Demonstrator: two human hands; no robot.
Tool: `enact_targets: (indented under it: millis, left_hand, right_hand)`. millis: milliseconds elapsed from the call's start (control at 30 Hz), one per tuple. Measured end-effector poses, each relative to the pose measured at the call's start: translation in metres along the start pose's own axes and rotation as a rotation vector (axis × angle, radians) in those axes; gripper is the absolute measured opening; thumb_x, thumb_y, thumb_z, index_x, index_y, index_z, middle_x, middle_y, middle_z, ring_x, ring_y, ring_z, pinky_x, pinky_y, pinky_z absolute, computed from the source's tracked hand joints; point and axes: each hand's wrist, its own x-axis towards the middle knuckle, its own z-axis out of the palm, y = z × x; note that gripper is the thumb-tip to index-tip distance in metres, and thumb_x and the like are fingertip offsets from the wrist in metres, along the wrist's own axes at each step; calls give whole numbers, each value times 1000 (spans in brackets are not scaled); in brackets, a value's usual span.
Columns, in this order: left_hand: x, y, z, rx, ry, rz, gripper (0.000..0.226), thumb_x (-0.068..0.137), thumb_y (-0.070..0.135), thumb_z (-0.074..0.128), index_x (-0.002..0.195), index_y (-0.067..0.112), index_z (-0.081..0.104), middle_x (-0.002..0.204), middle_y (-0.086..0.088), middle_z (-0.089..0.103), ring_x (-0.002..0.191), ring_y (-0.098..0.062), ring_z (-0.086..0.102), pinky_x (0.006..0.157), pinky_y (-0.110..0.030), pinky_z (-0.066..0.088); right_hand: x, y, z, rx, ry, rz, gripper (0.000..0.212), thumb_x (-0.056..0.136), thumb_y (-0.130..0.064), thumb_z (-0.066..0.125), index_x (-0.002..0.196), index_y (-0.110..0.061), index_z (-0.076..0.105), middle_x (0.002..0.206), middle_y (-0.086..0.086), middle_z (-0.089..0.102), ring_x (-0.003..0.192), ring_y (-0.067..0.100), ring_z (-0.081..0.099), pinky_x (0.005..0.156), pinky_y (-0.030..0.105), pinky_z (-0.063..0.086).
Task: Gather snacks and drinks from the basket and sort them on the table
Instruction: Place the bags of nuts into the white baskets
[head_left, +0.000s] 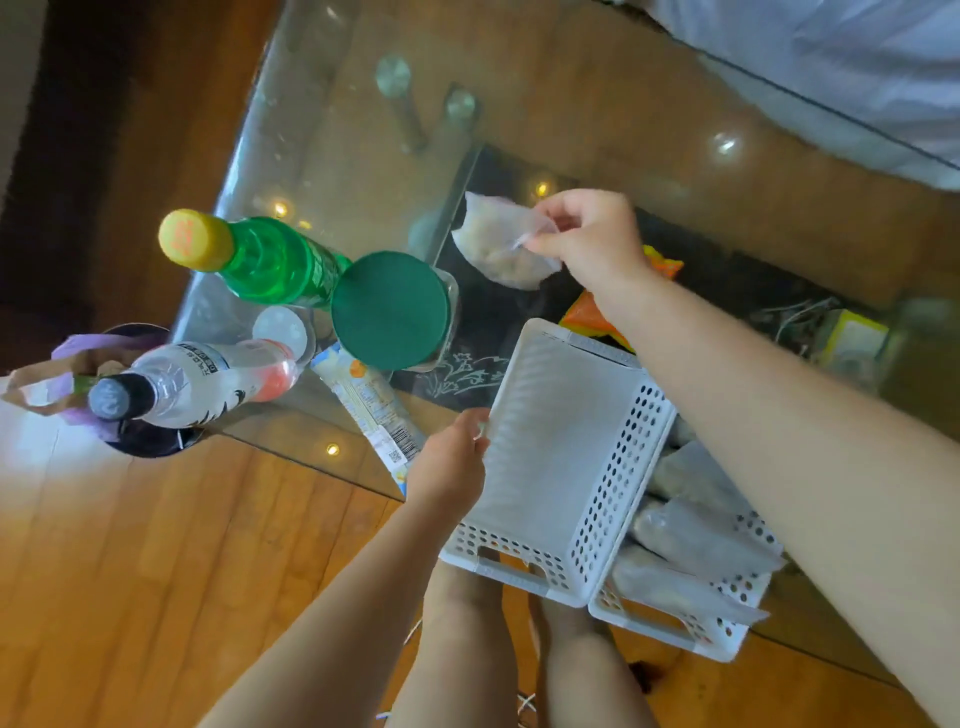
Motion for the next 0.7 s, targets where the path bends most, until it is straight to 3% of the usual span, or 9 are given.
enact_targets:
  millis: [67,167,233,367,500,700]
  left_hand:
    - [-8,13,-4,75,42,6,45,97,14,41,141,21,33,138,-9,49,119,-28,52,87,-40,47]
    - [-25,38,-11,141,117,91,53,95,15,44,144,22,26,148,-3,36,131,-24,41,95,-41,44]
    - [-38,55,-13,157,146,193,56,93,13,46,145,22,26,151,-1,31,135,-22,36,99,-39,41]
    - [-64,89,-3,198,187,372,55,91,11,50,142,22,33,150,1,33,131,-21,41,97,-34,40]
    - [-91,118,31,249,146,502,53,90,8,52,140,20,36,148,1,36,130,-21,42,98,-29,37]
    - [-118,145,101,451,-18,660,52,90,11,53,139,22,40,149,1,36,136,-21,37,111,-36,32]
  right_hand:
    - [-31,-6,-13,35,110,-73,15,74,2,66,84,-8,69,68,-14,57,62,-3,53,61,8,43]
    - [-79,-5,-46,62,363,-209,12,72,2,64,80,-5,70,76,-9,60,74,5,56,71,22,47]
    - [-111,4,-73,56,547,-290,11,73,2,62,79,-3,69,81,-5,60,80,12,57,74,26,46]
    - [-179,46,-124,75,824,-364,11,76,9,61,79,1,68,84,2,59,80,8,56,71,25,47]
    - [-241,105,-158,14,982,-259,17,73,14,58,80,2,67,85,4,58,79,7,54,72,18,46]
    - [-297,195,-176,31,1075,72,14,75,7,61,85,0,68,88,7,64,81,8,56,68,6,43]
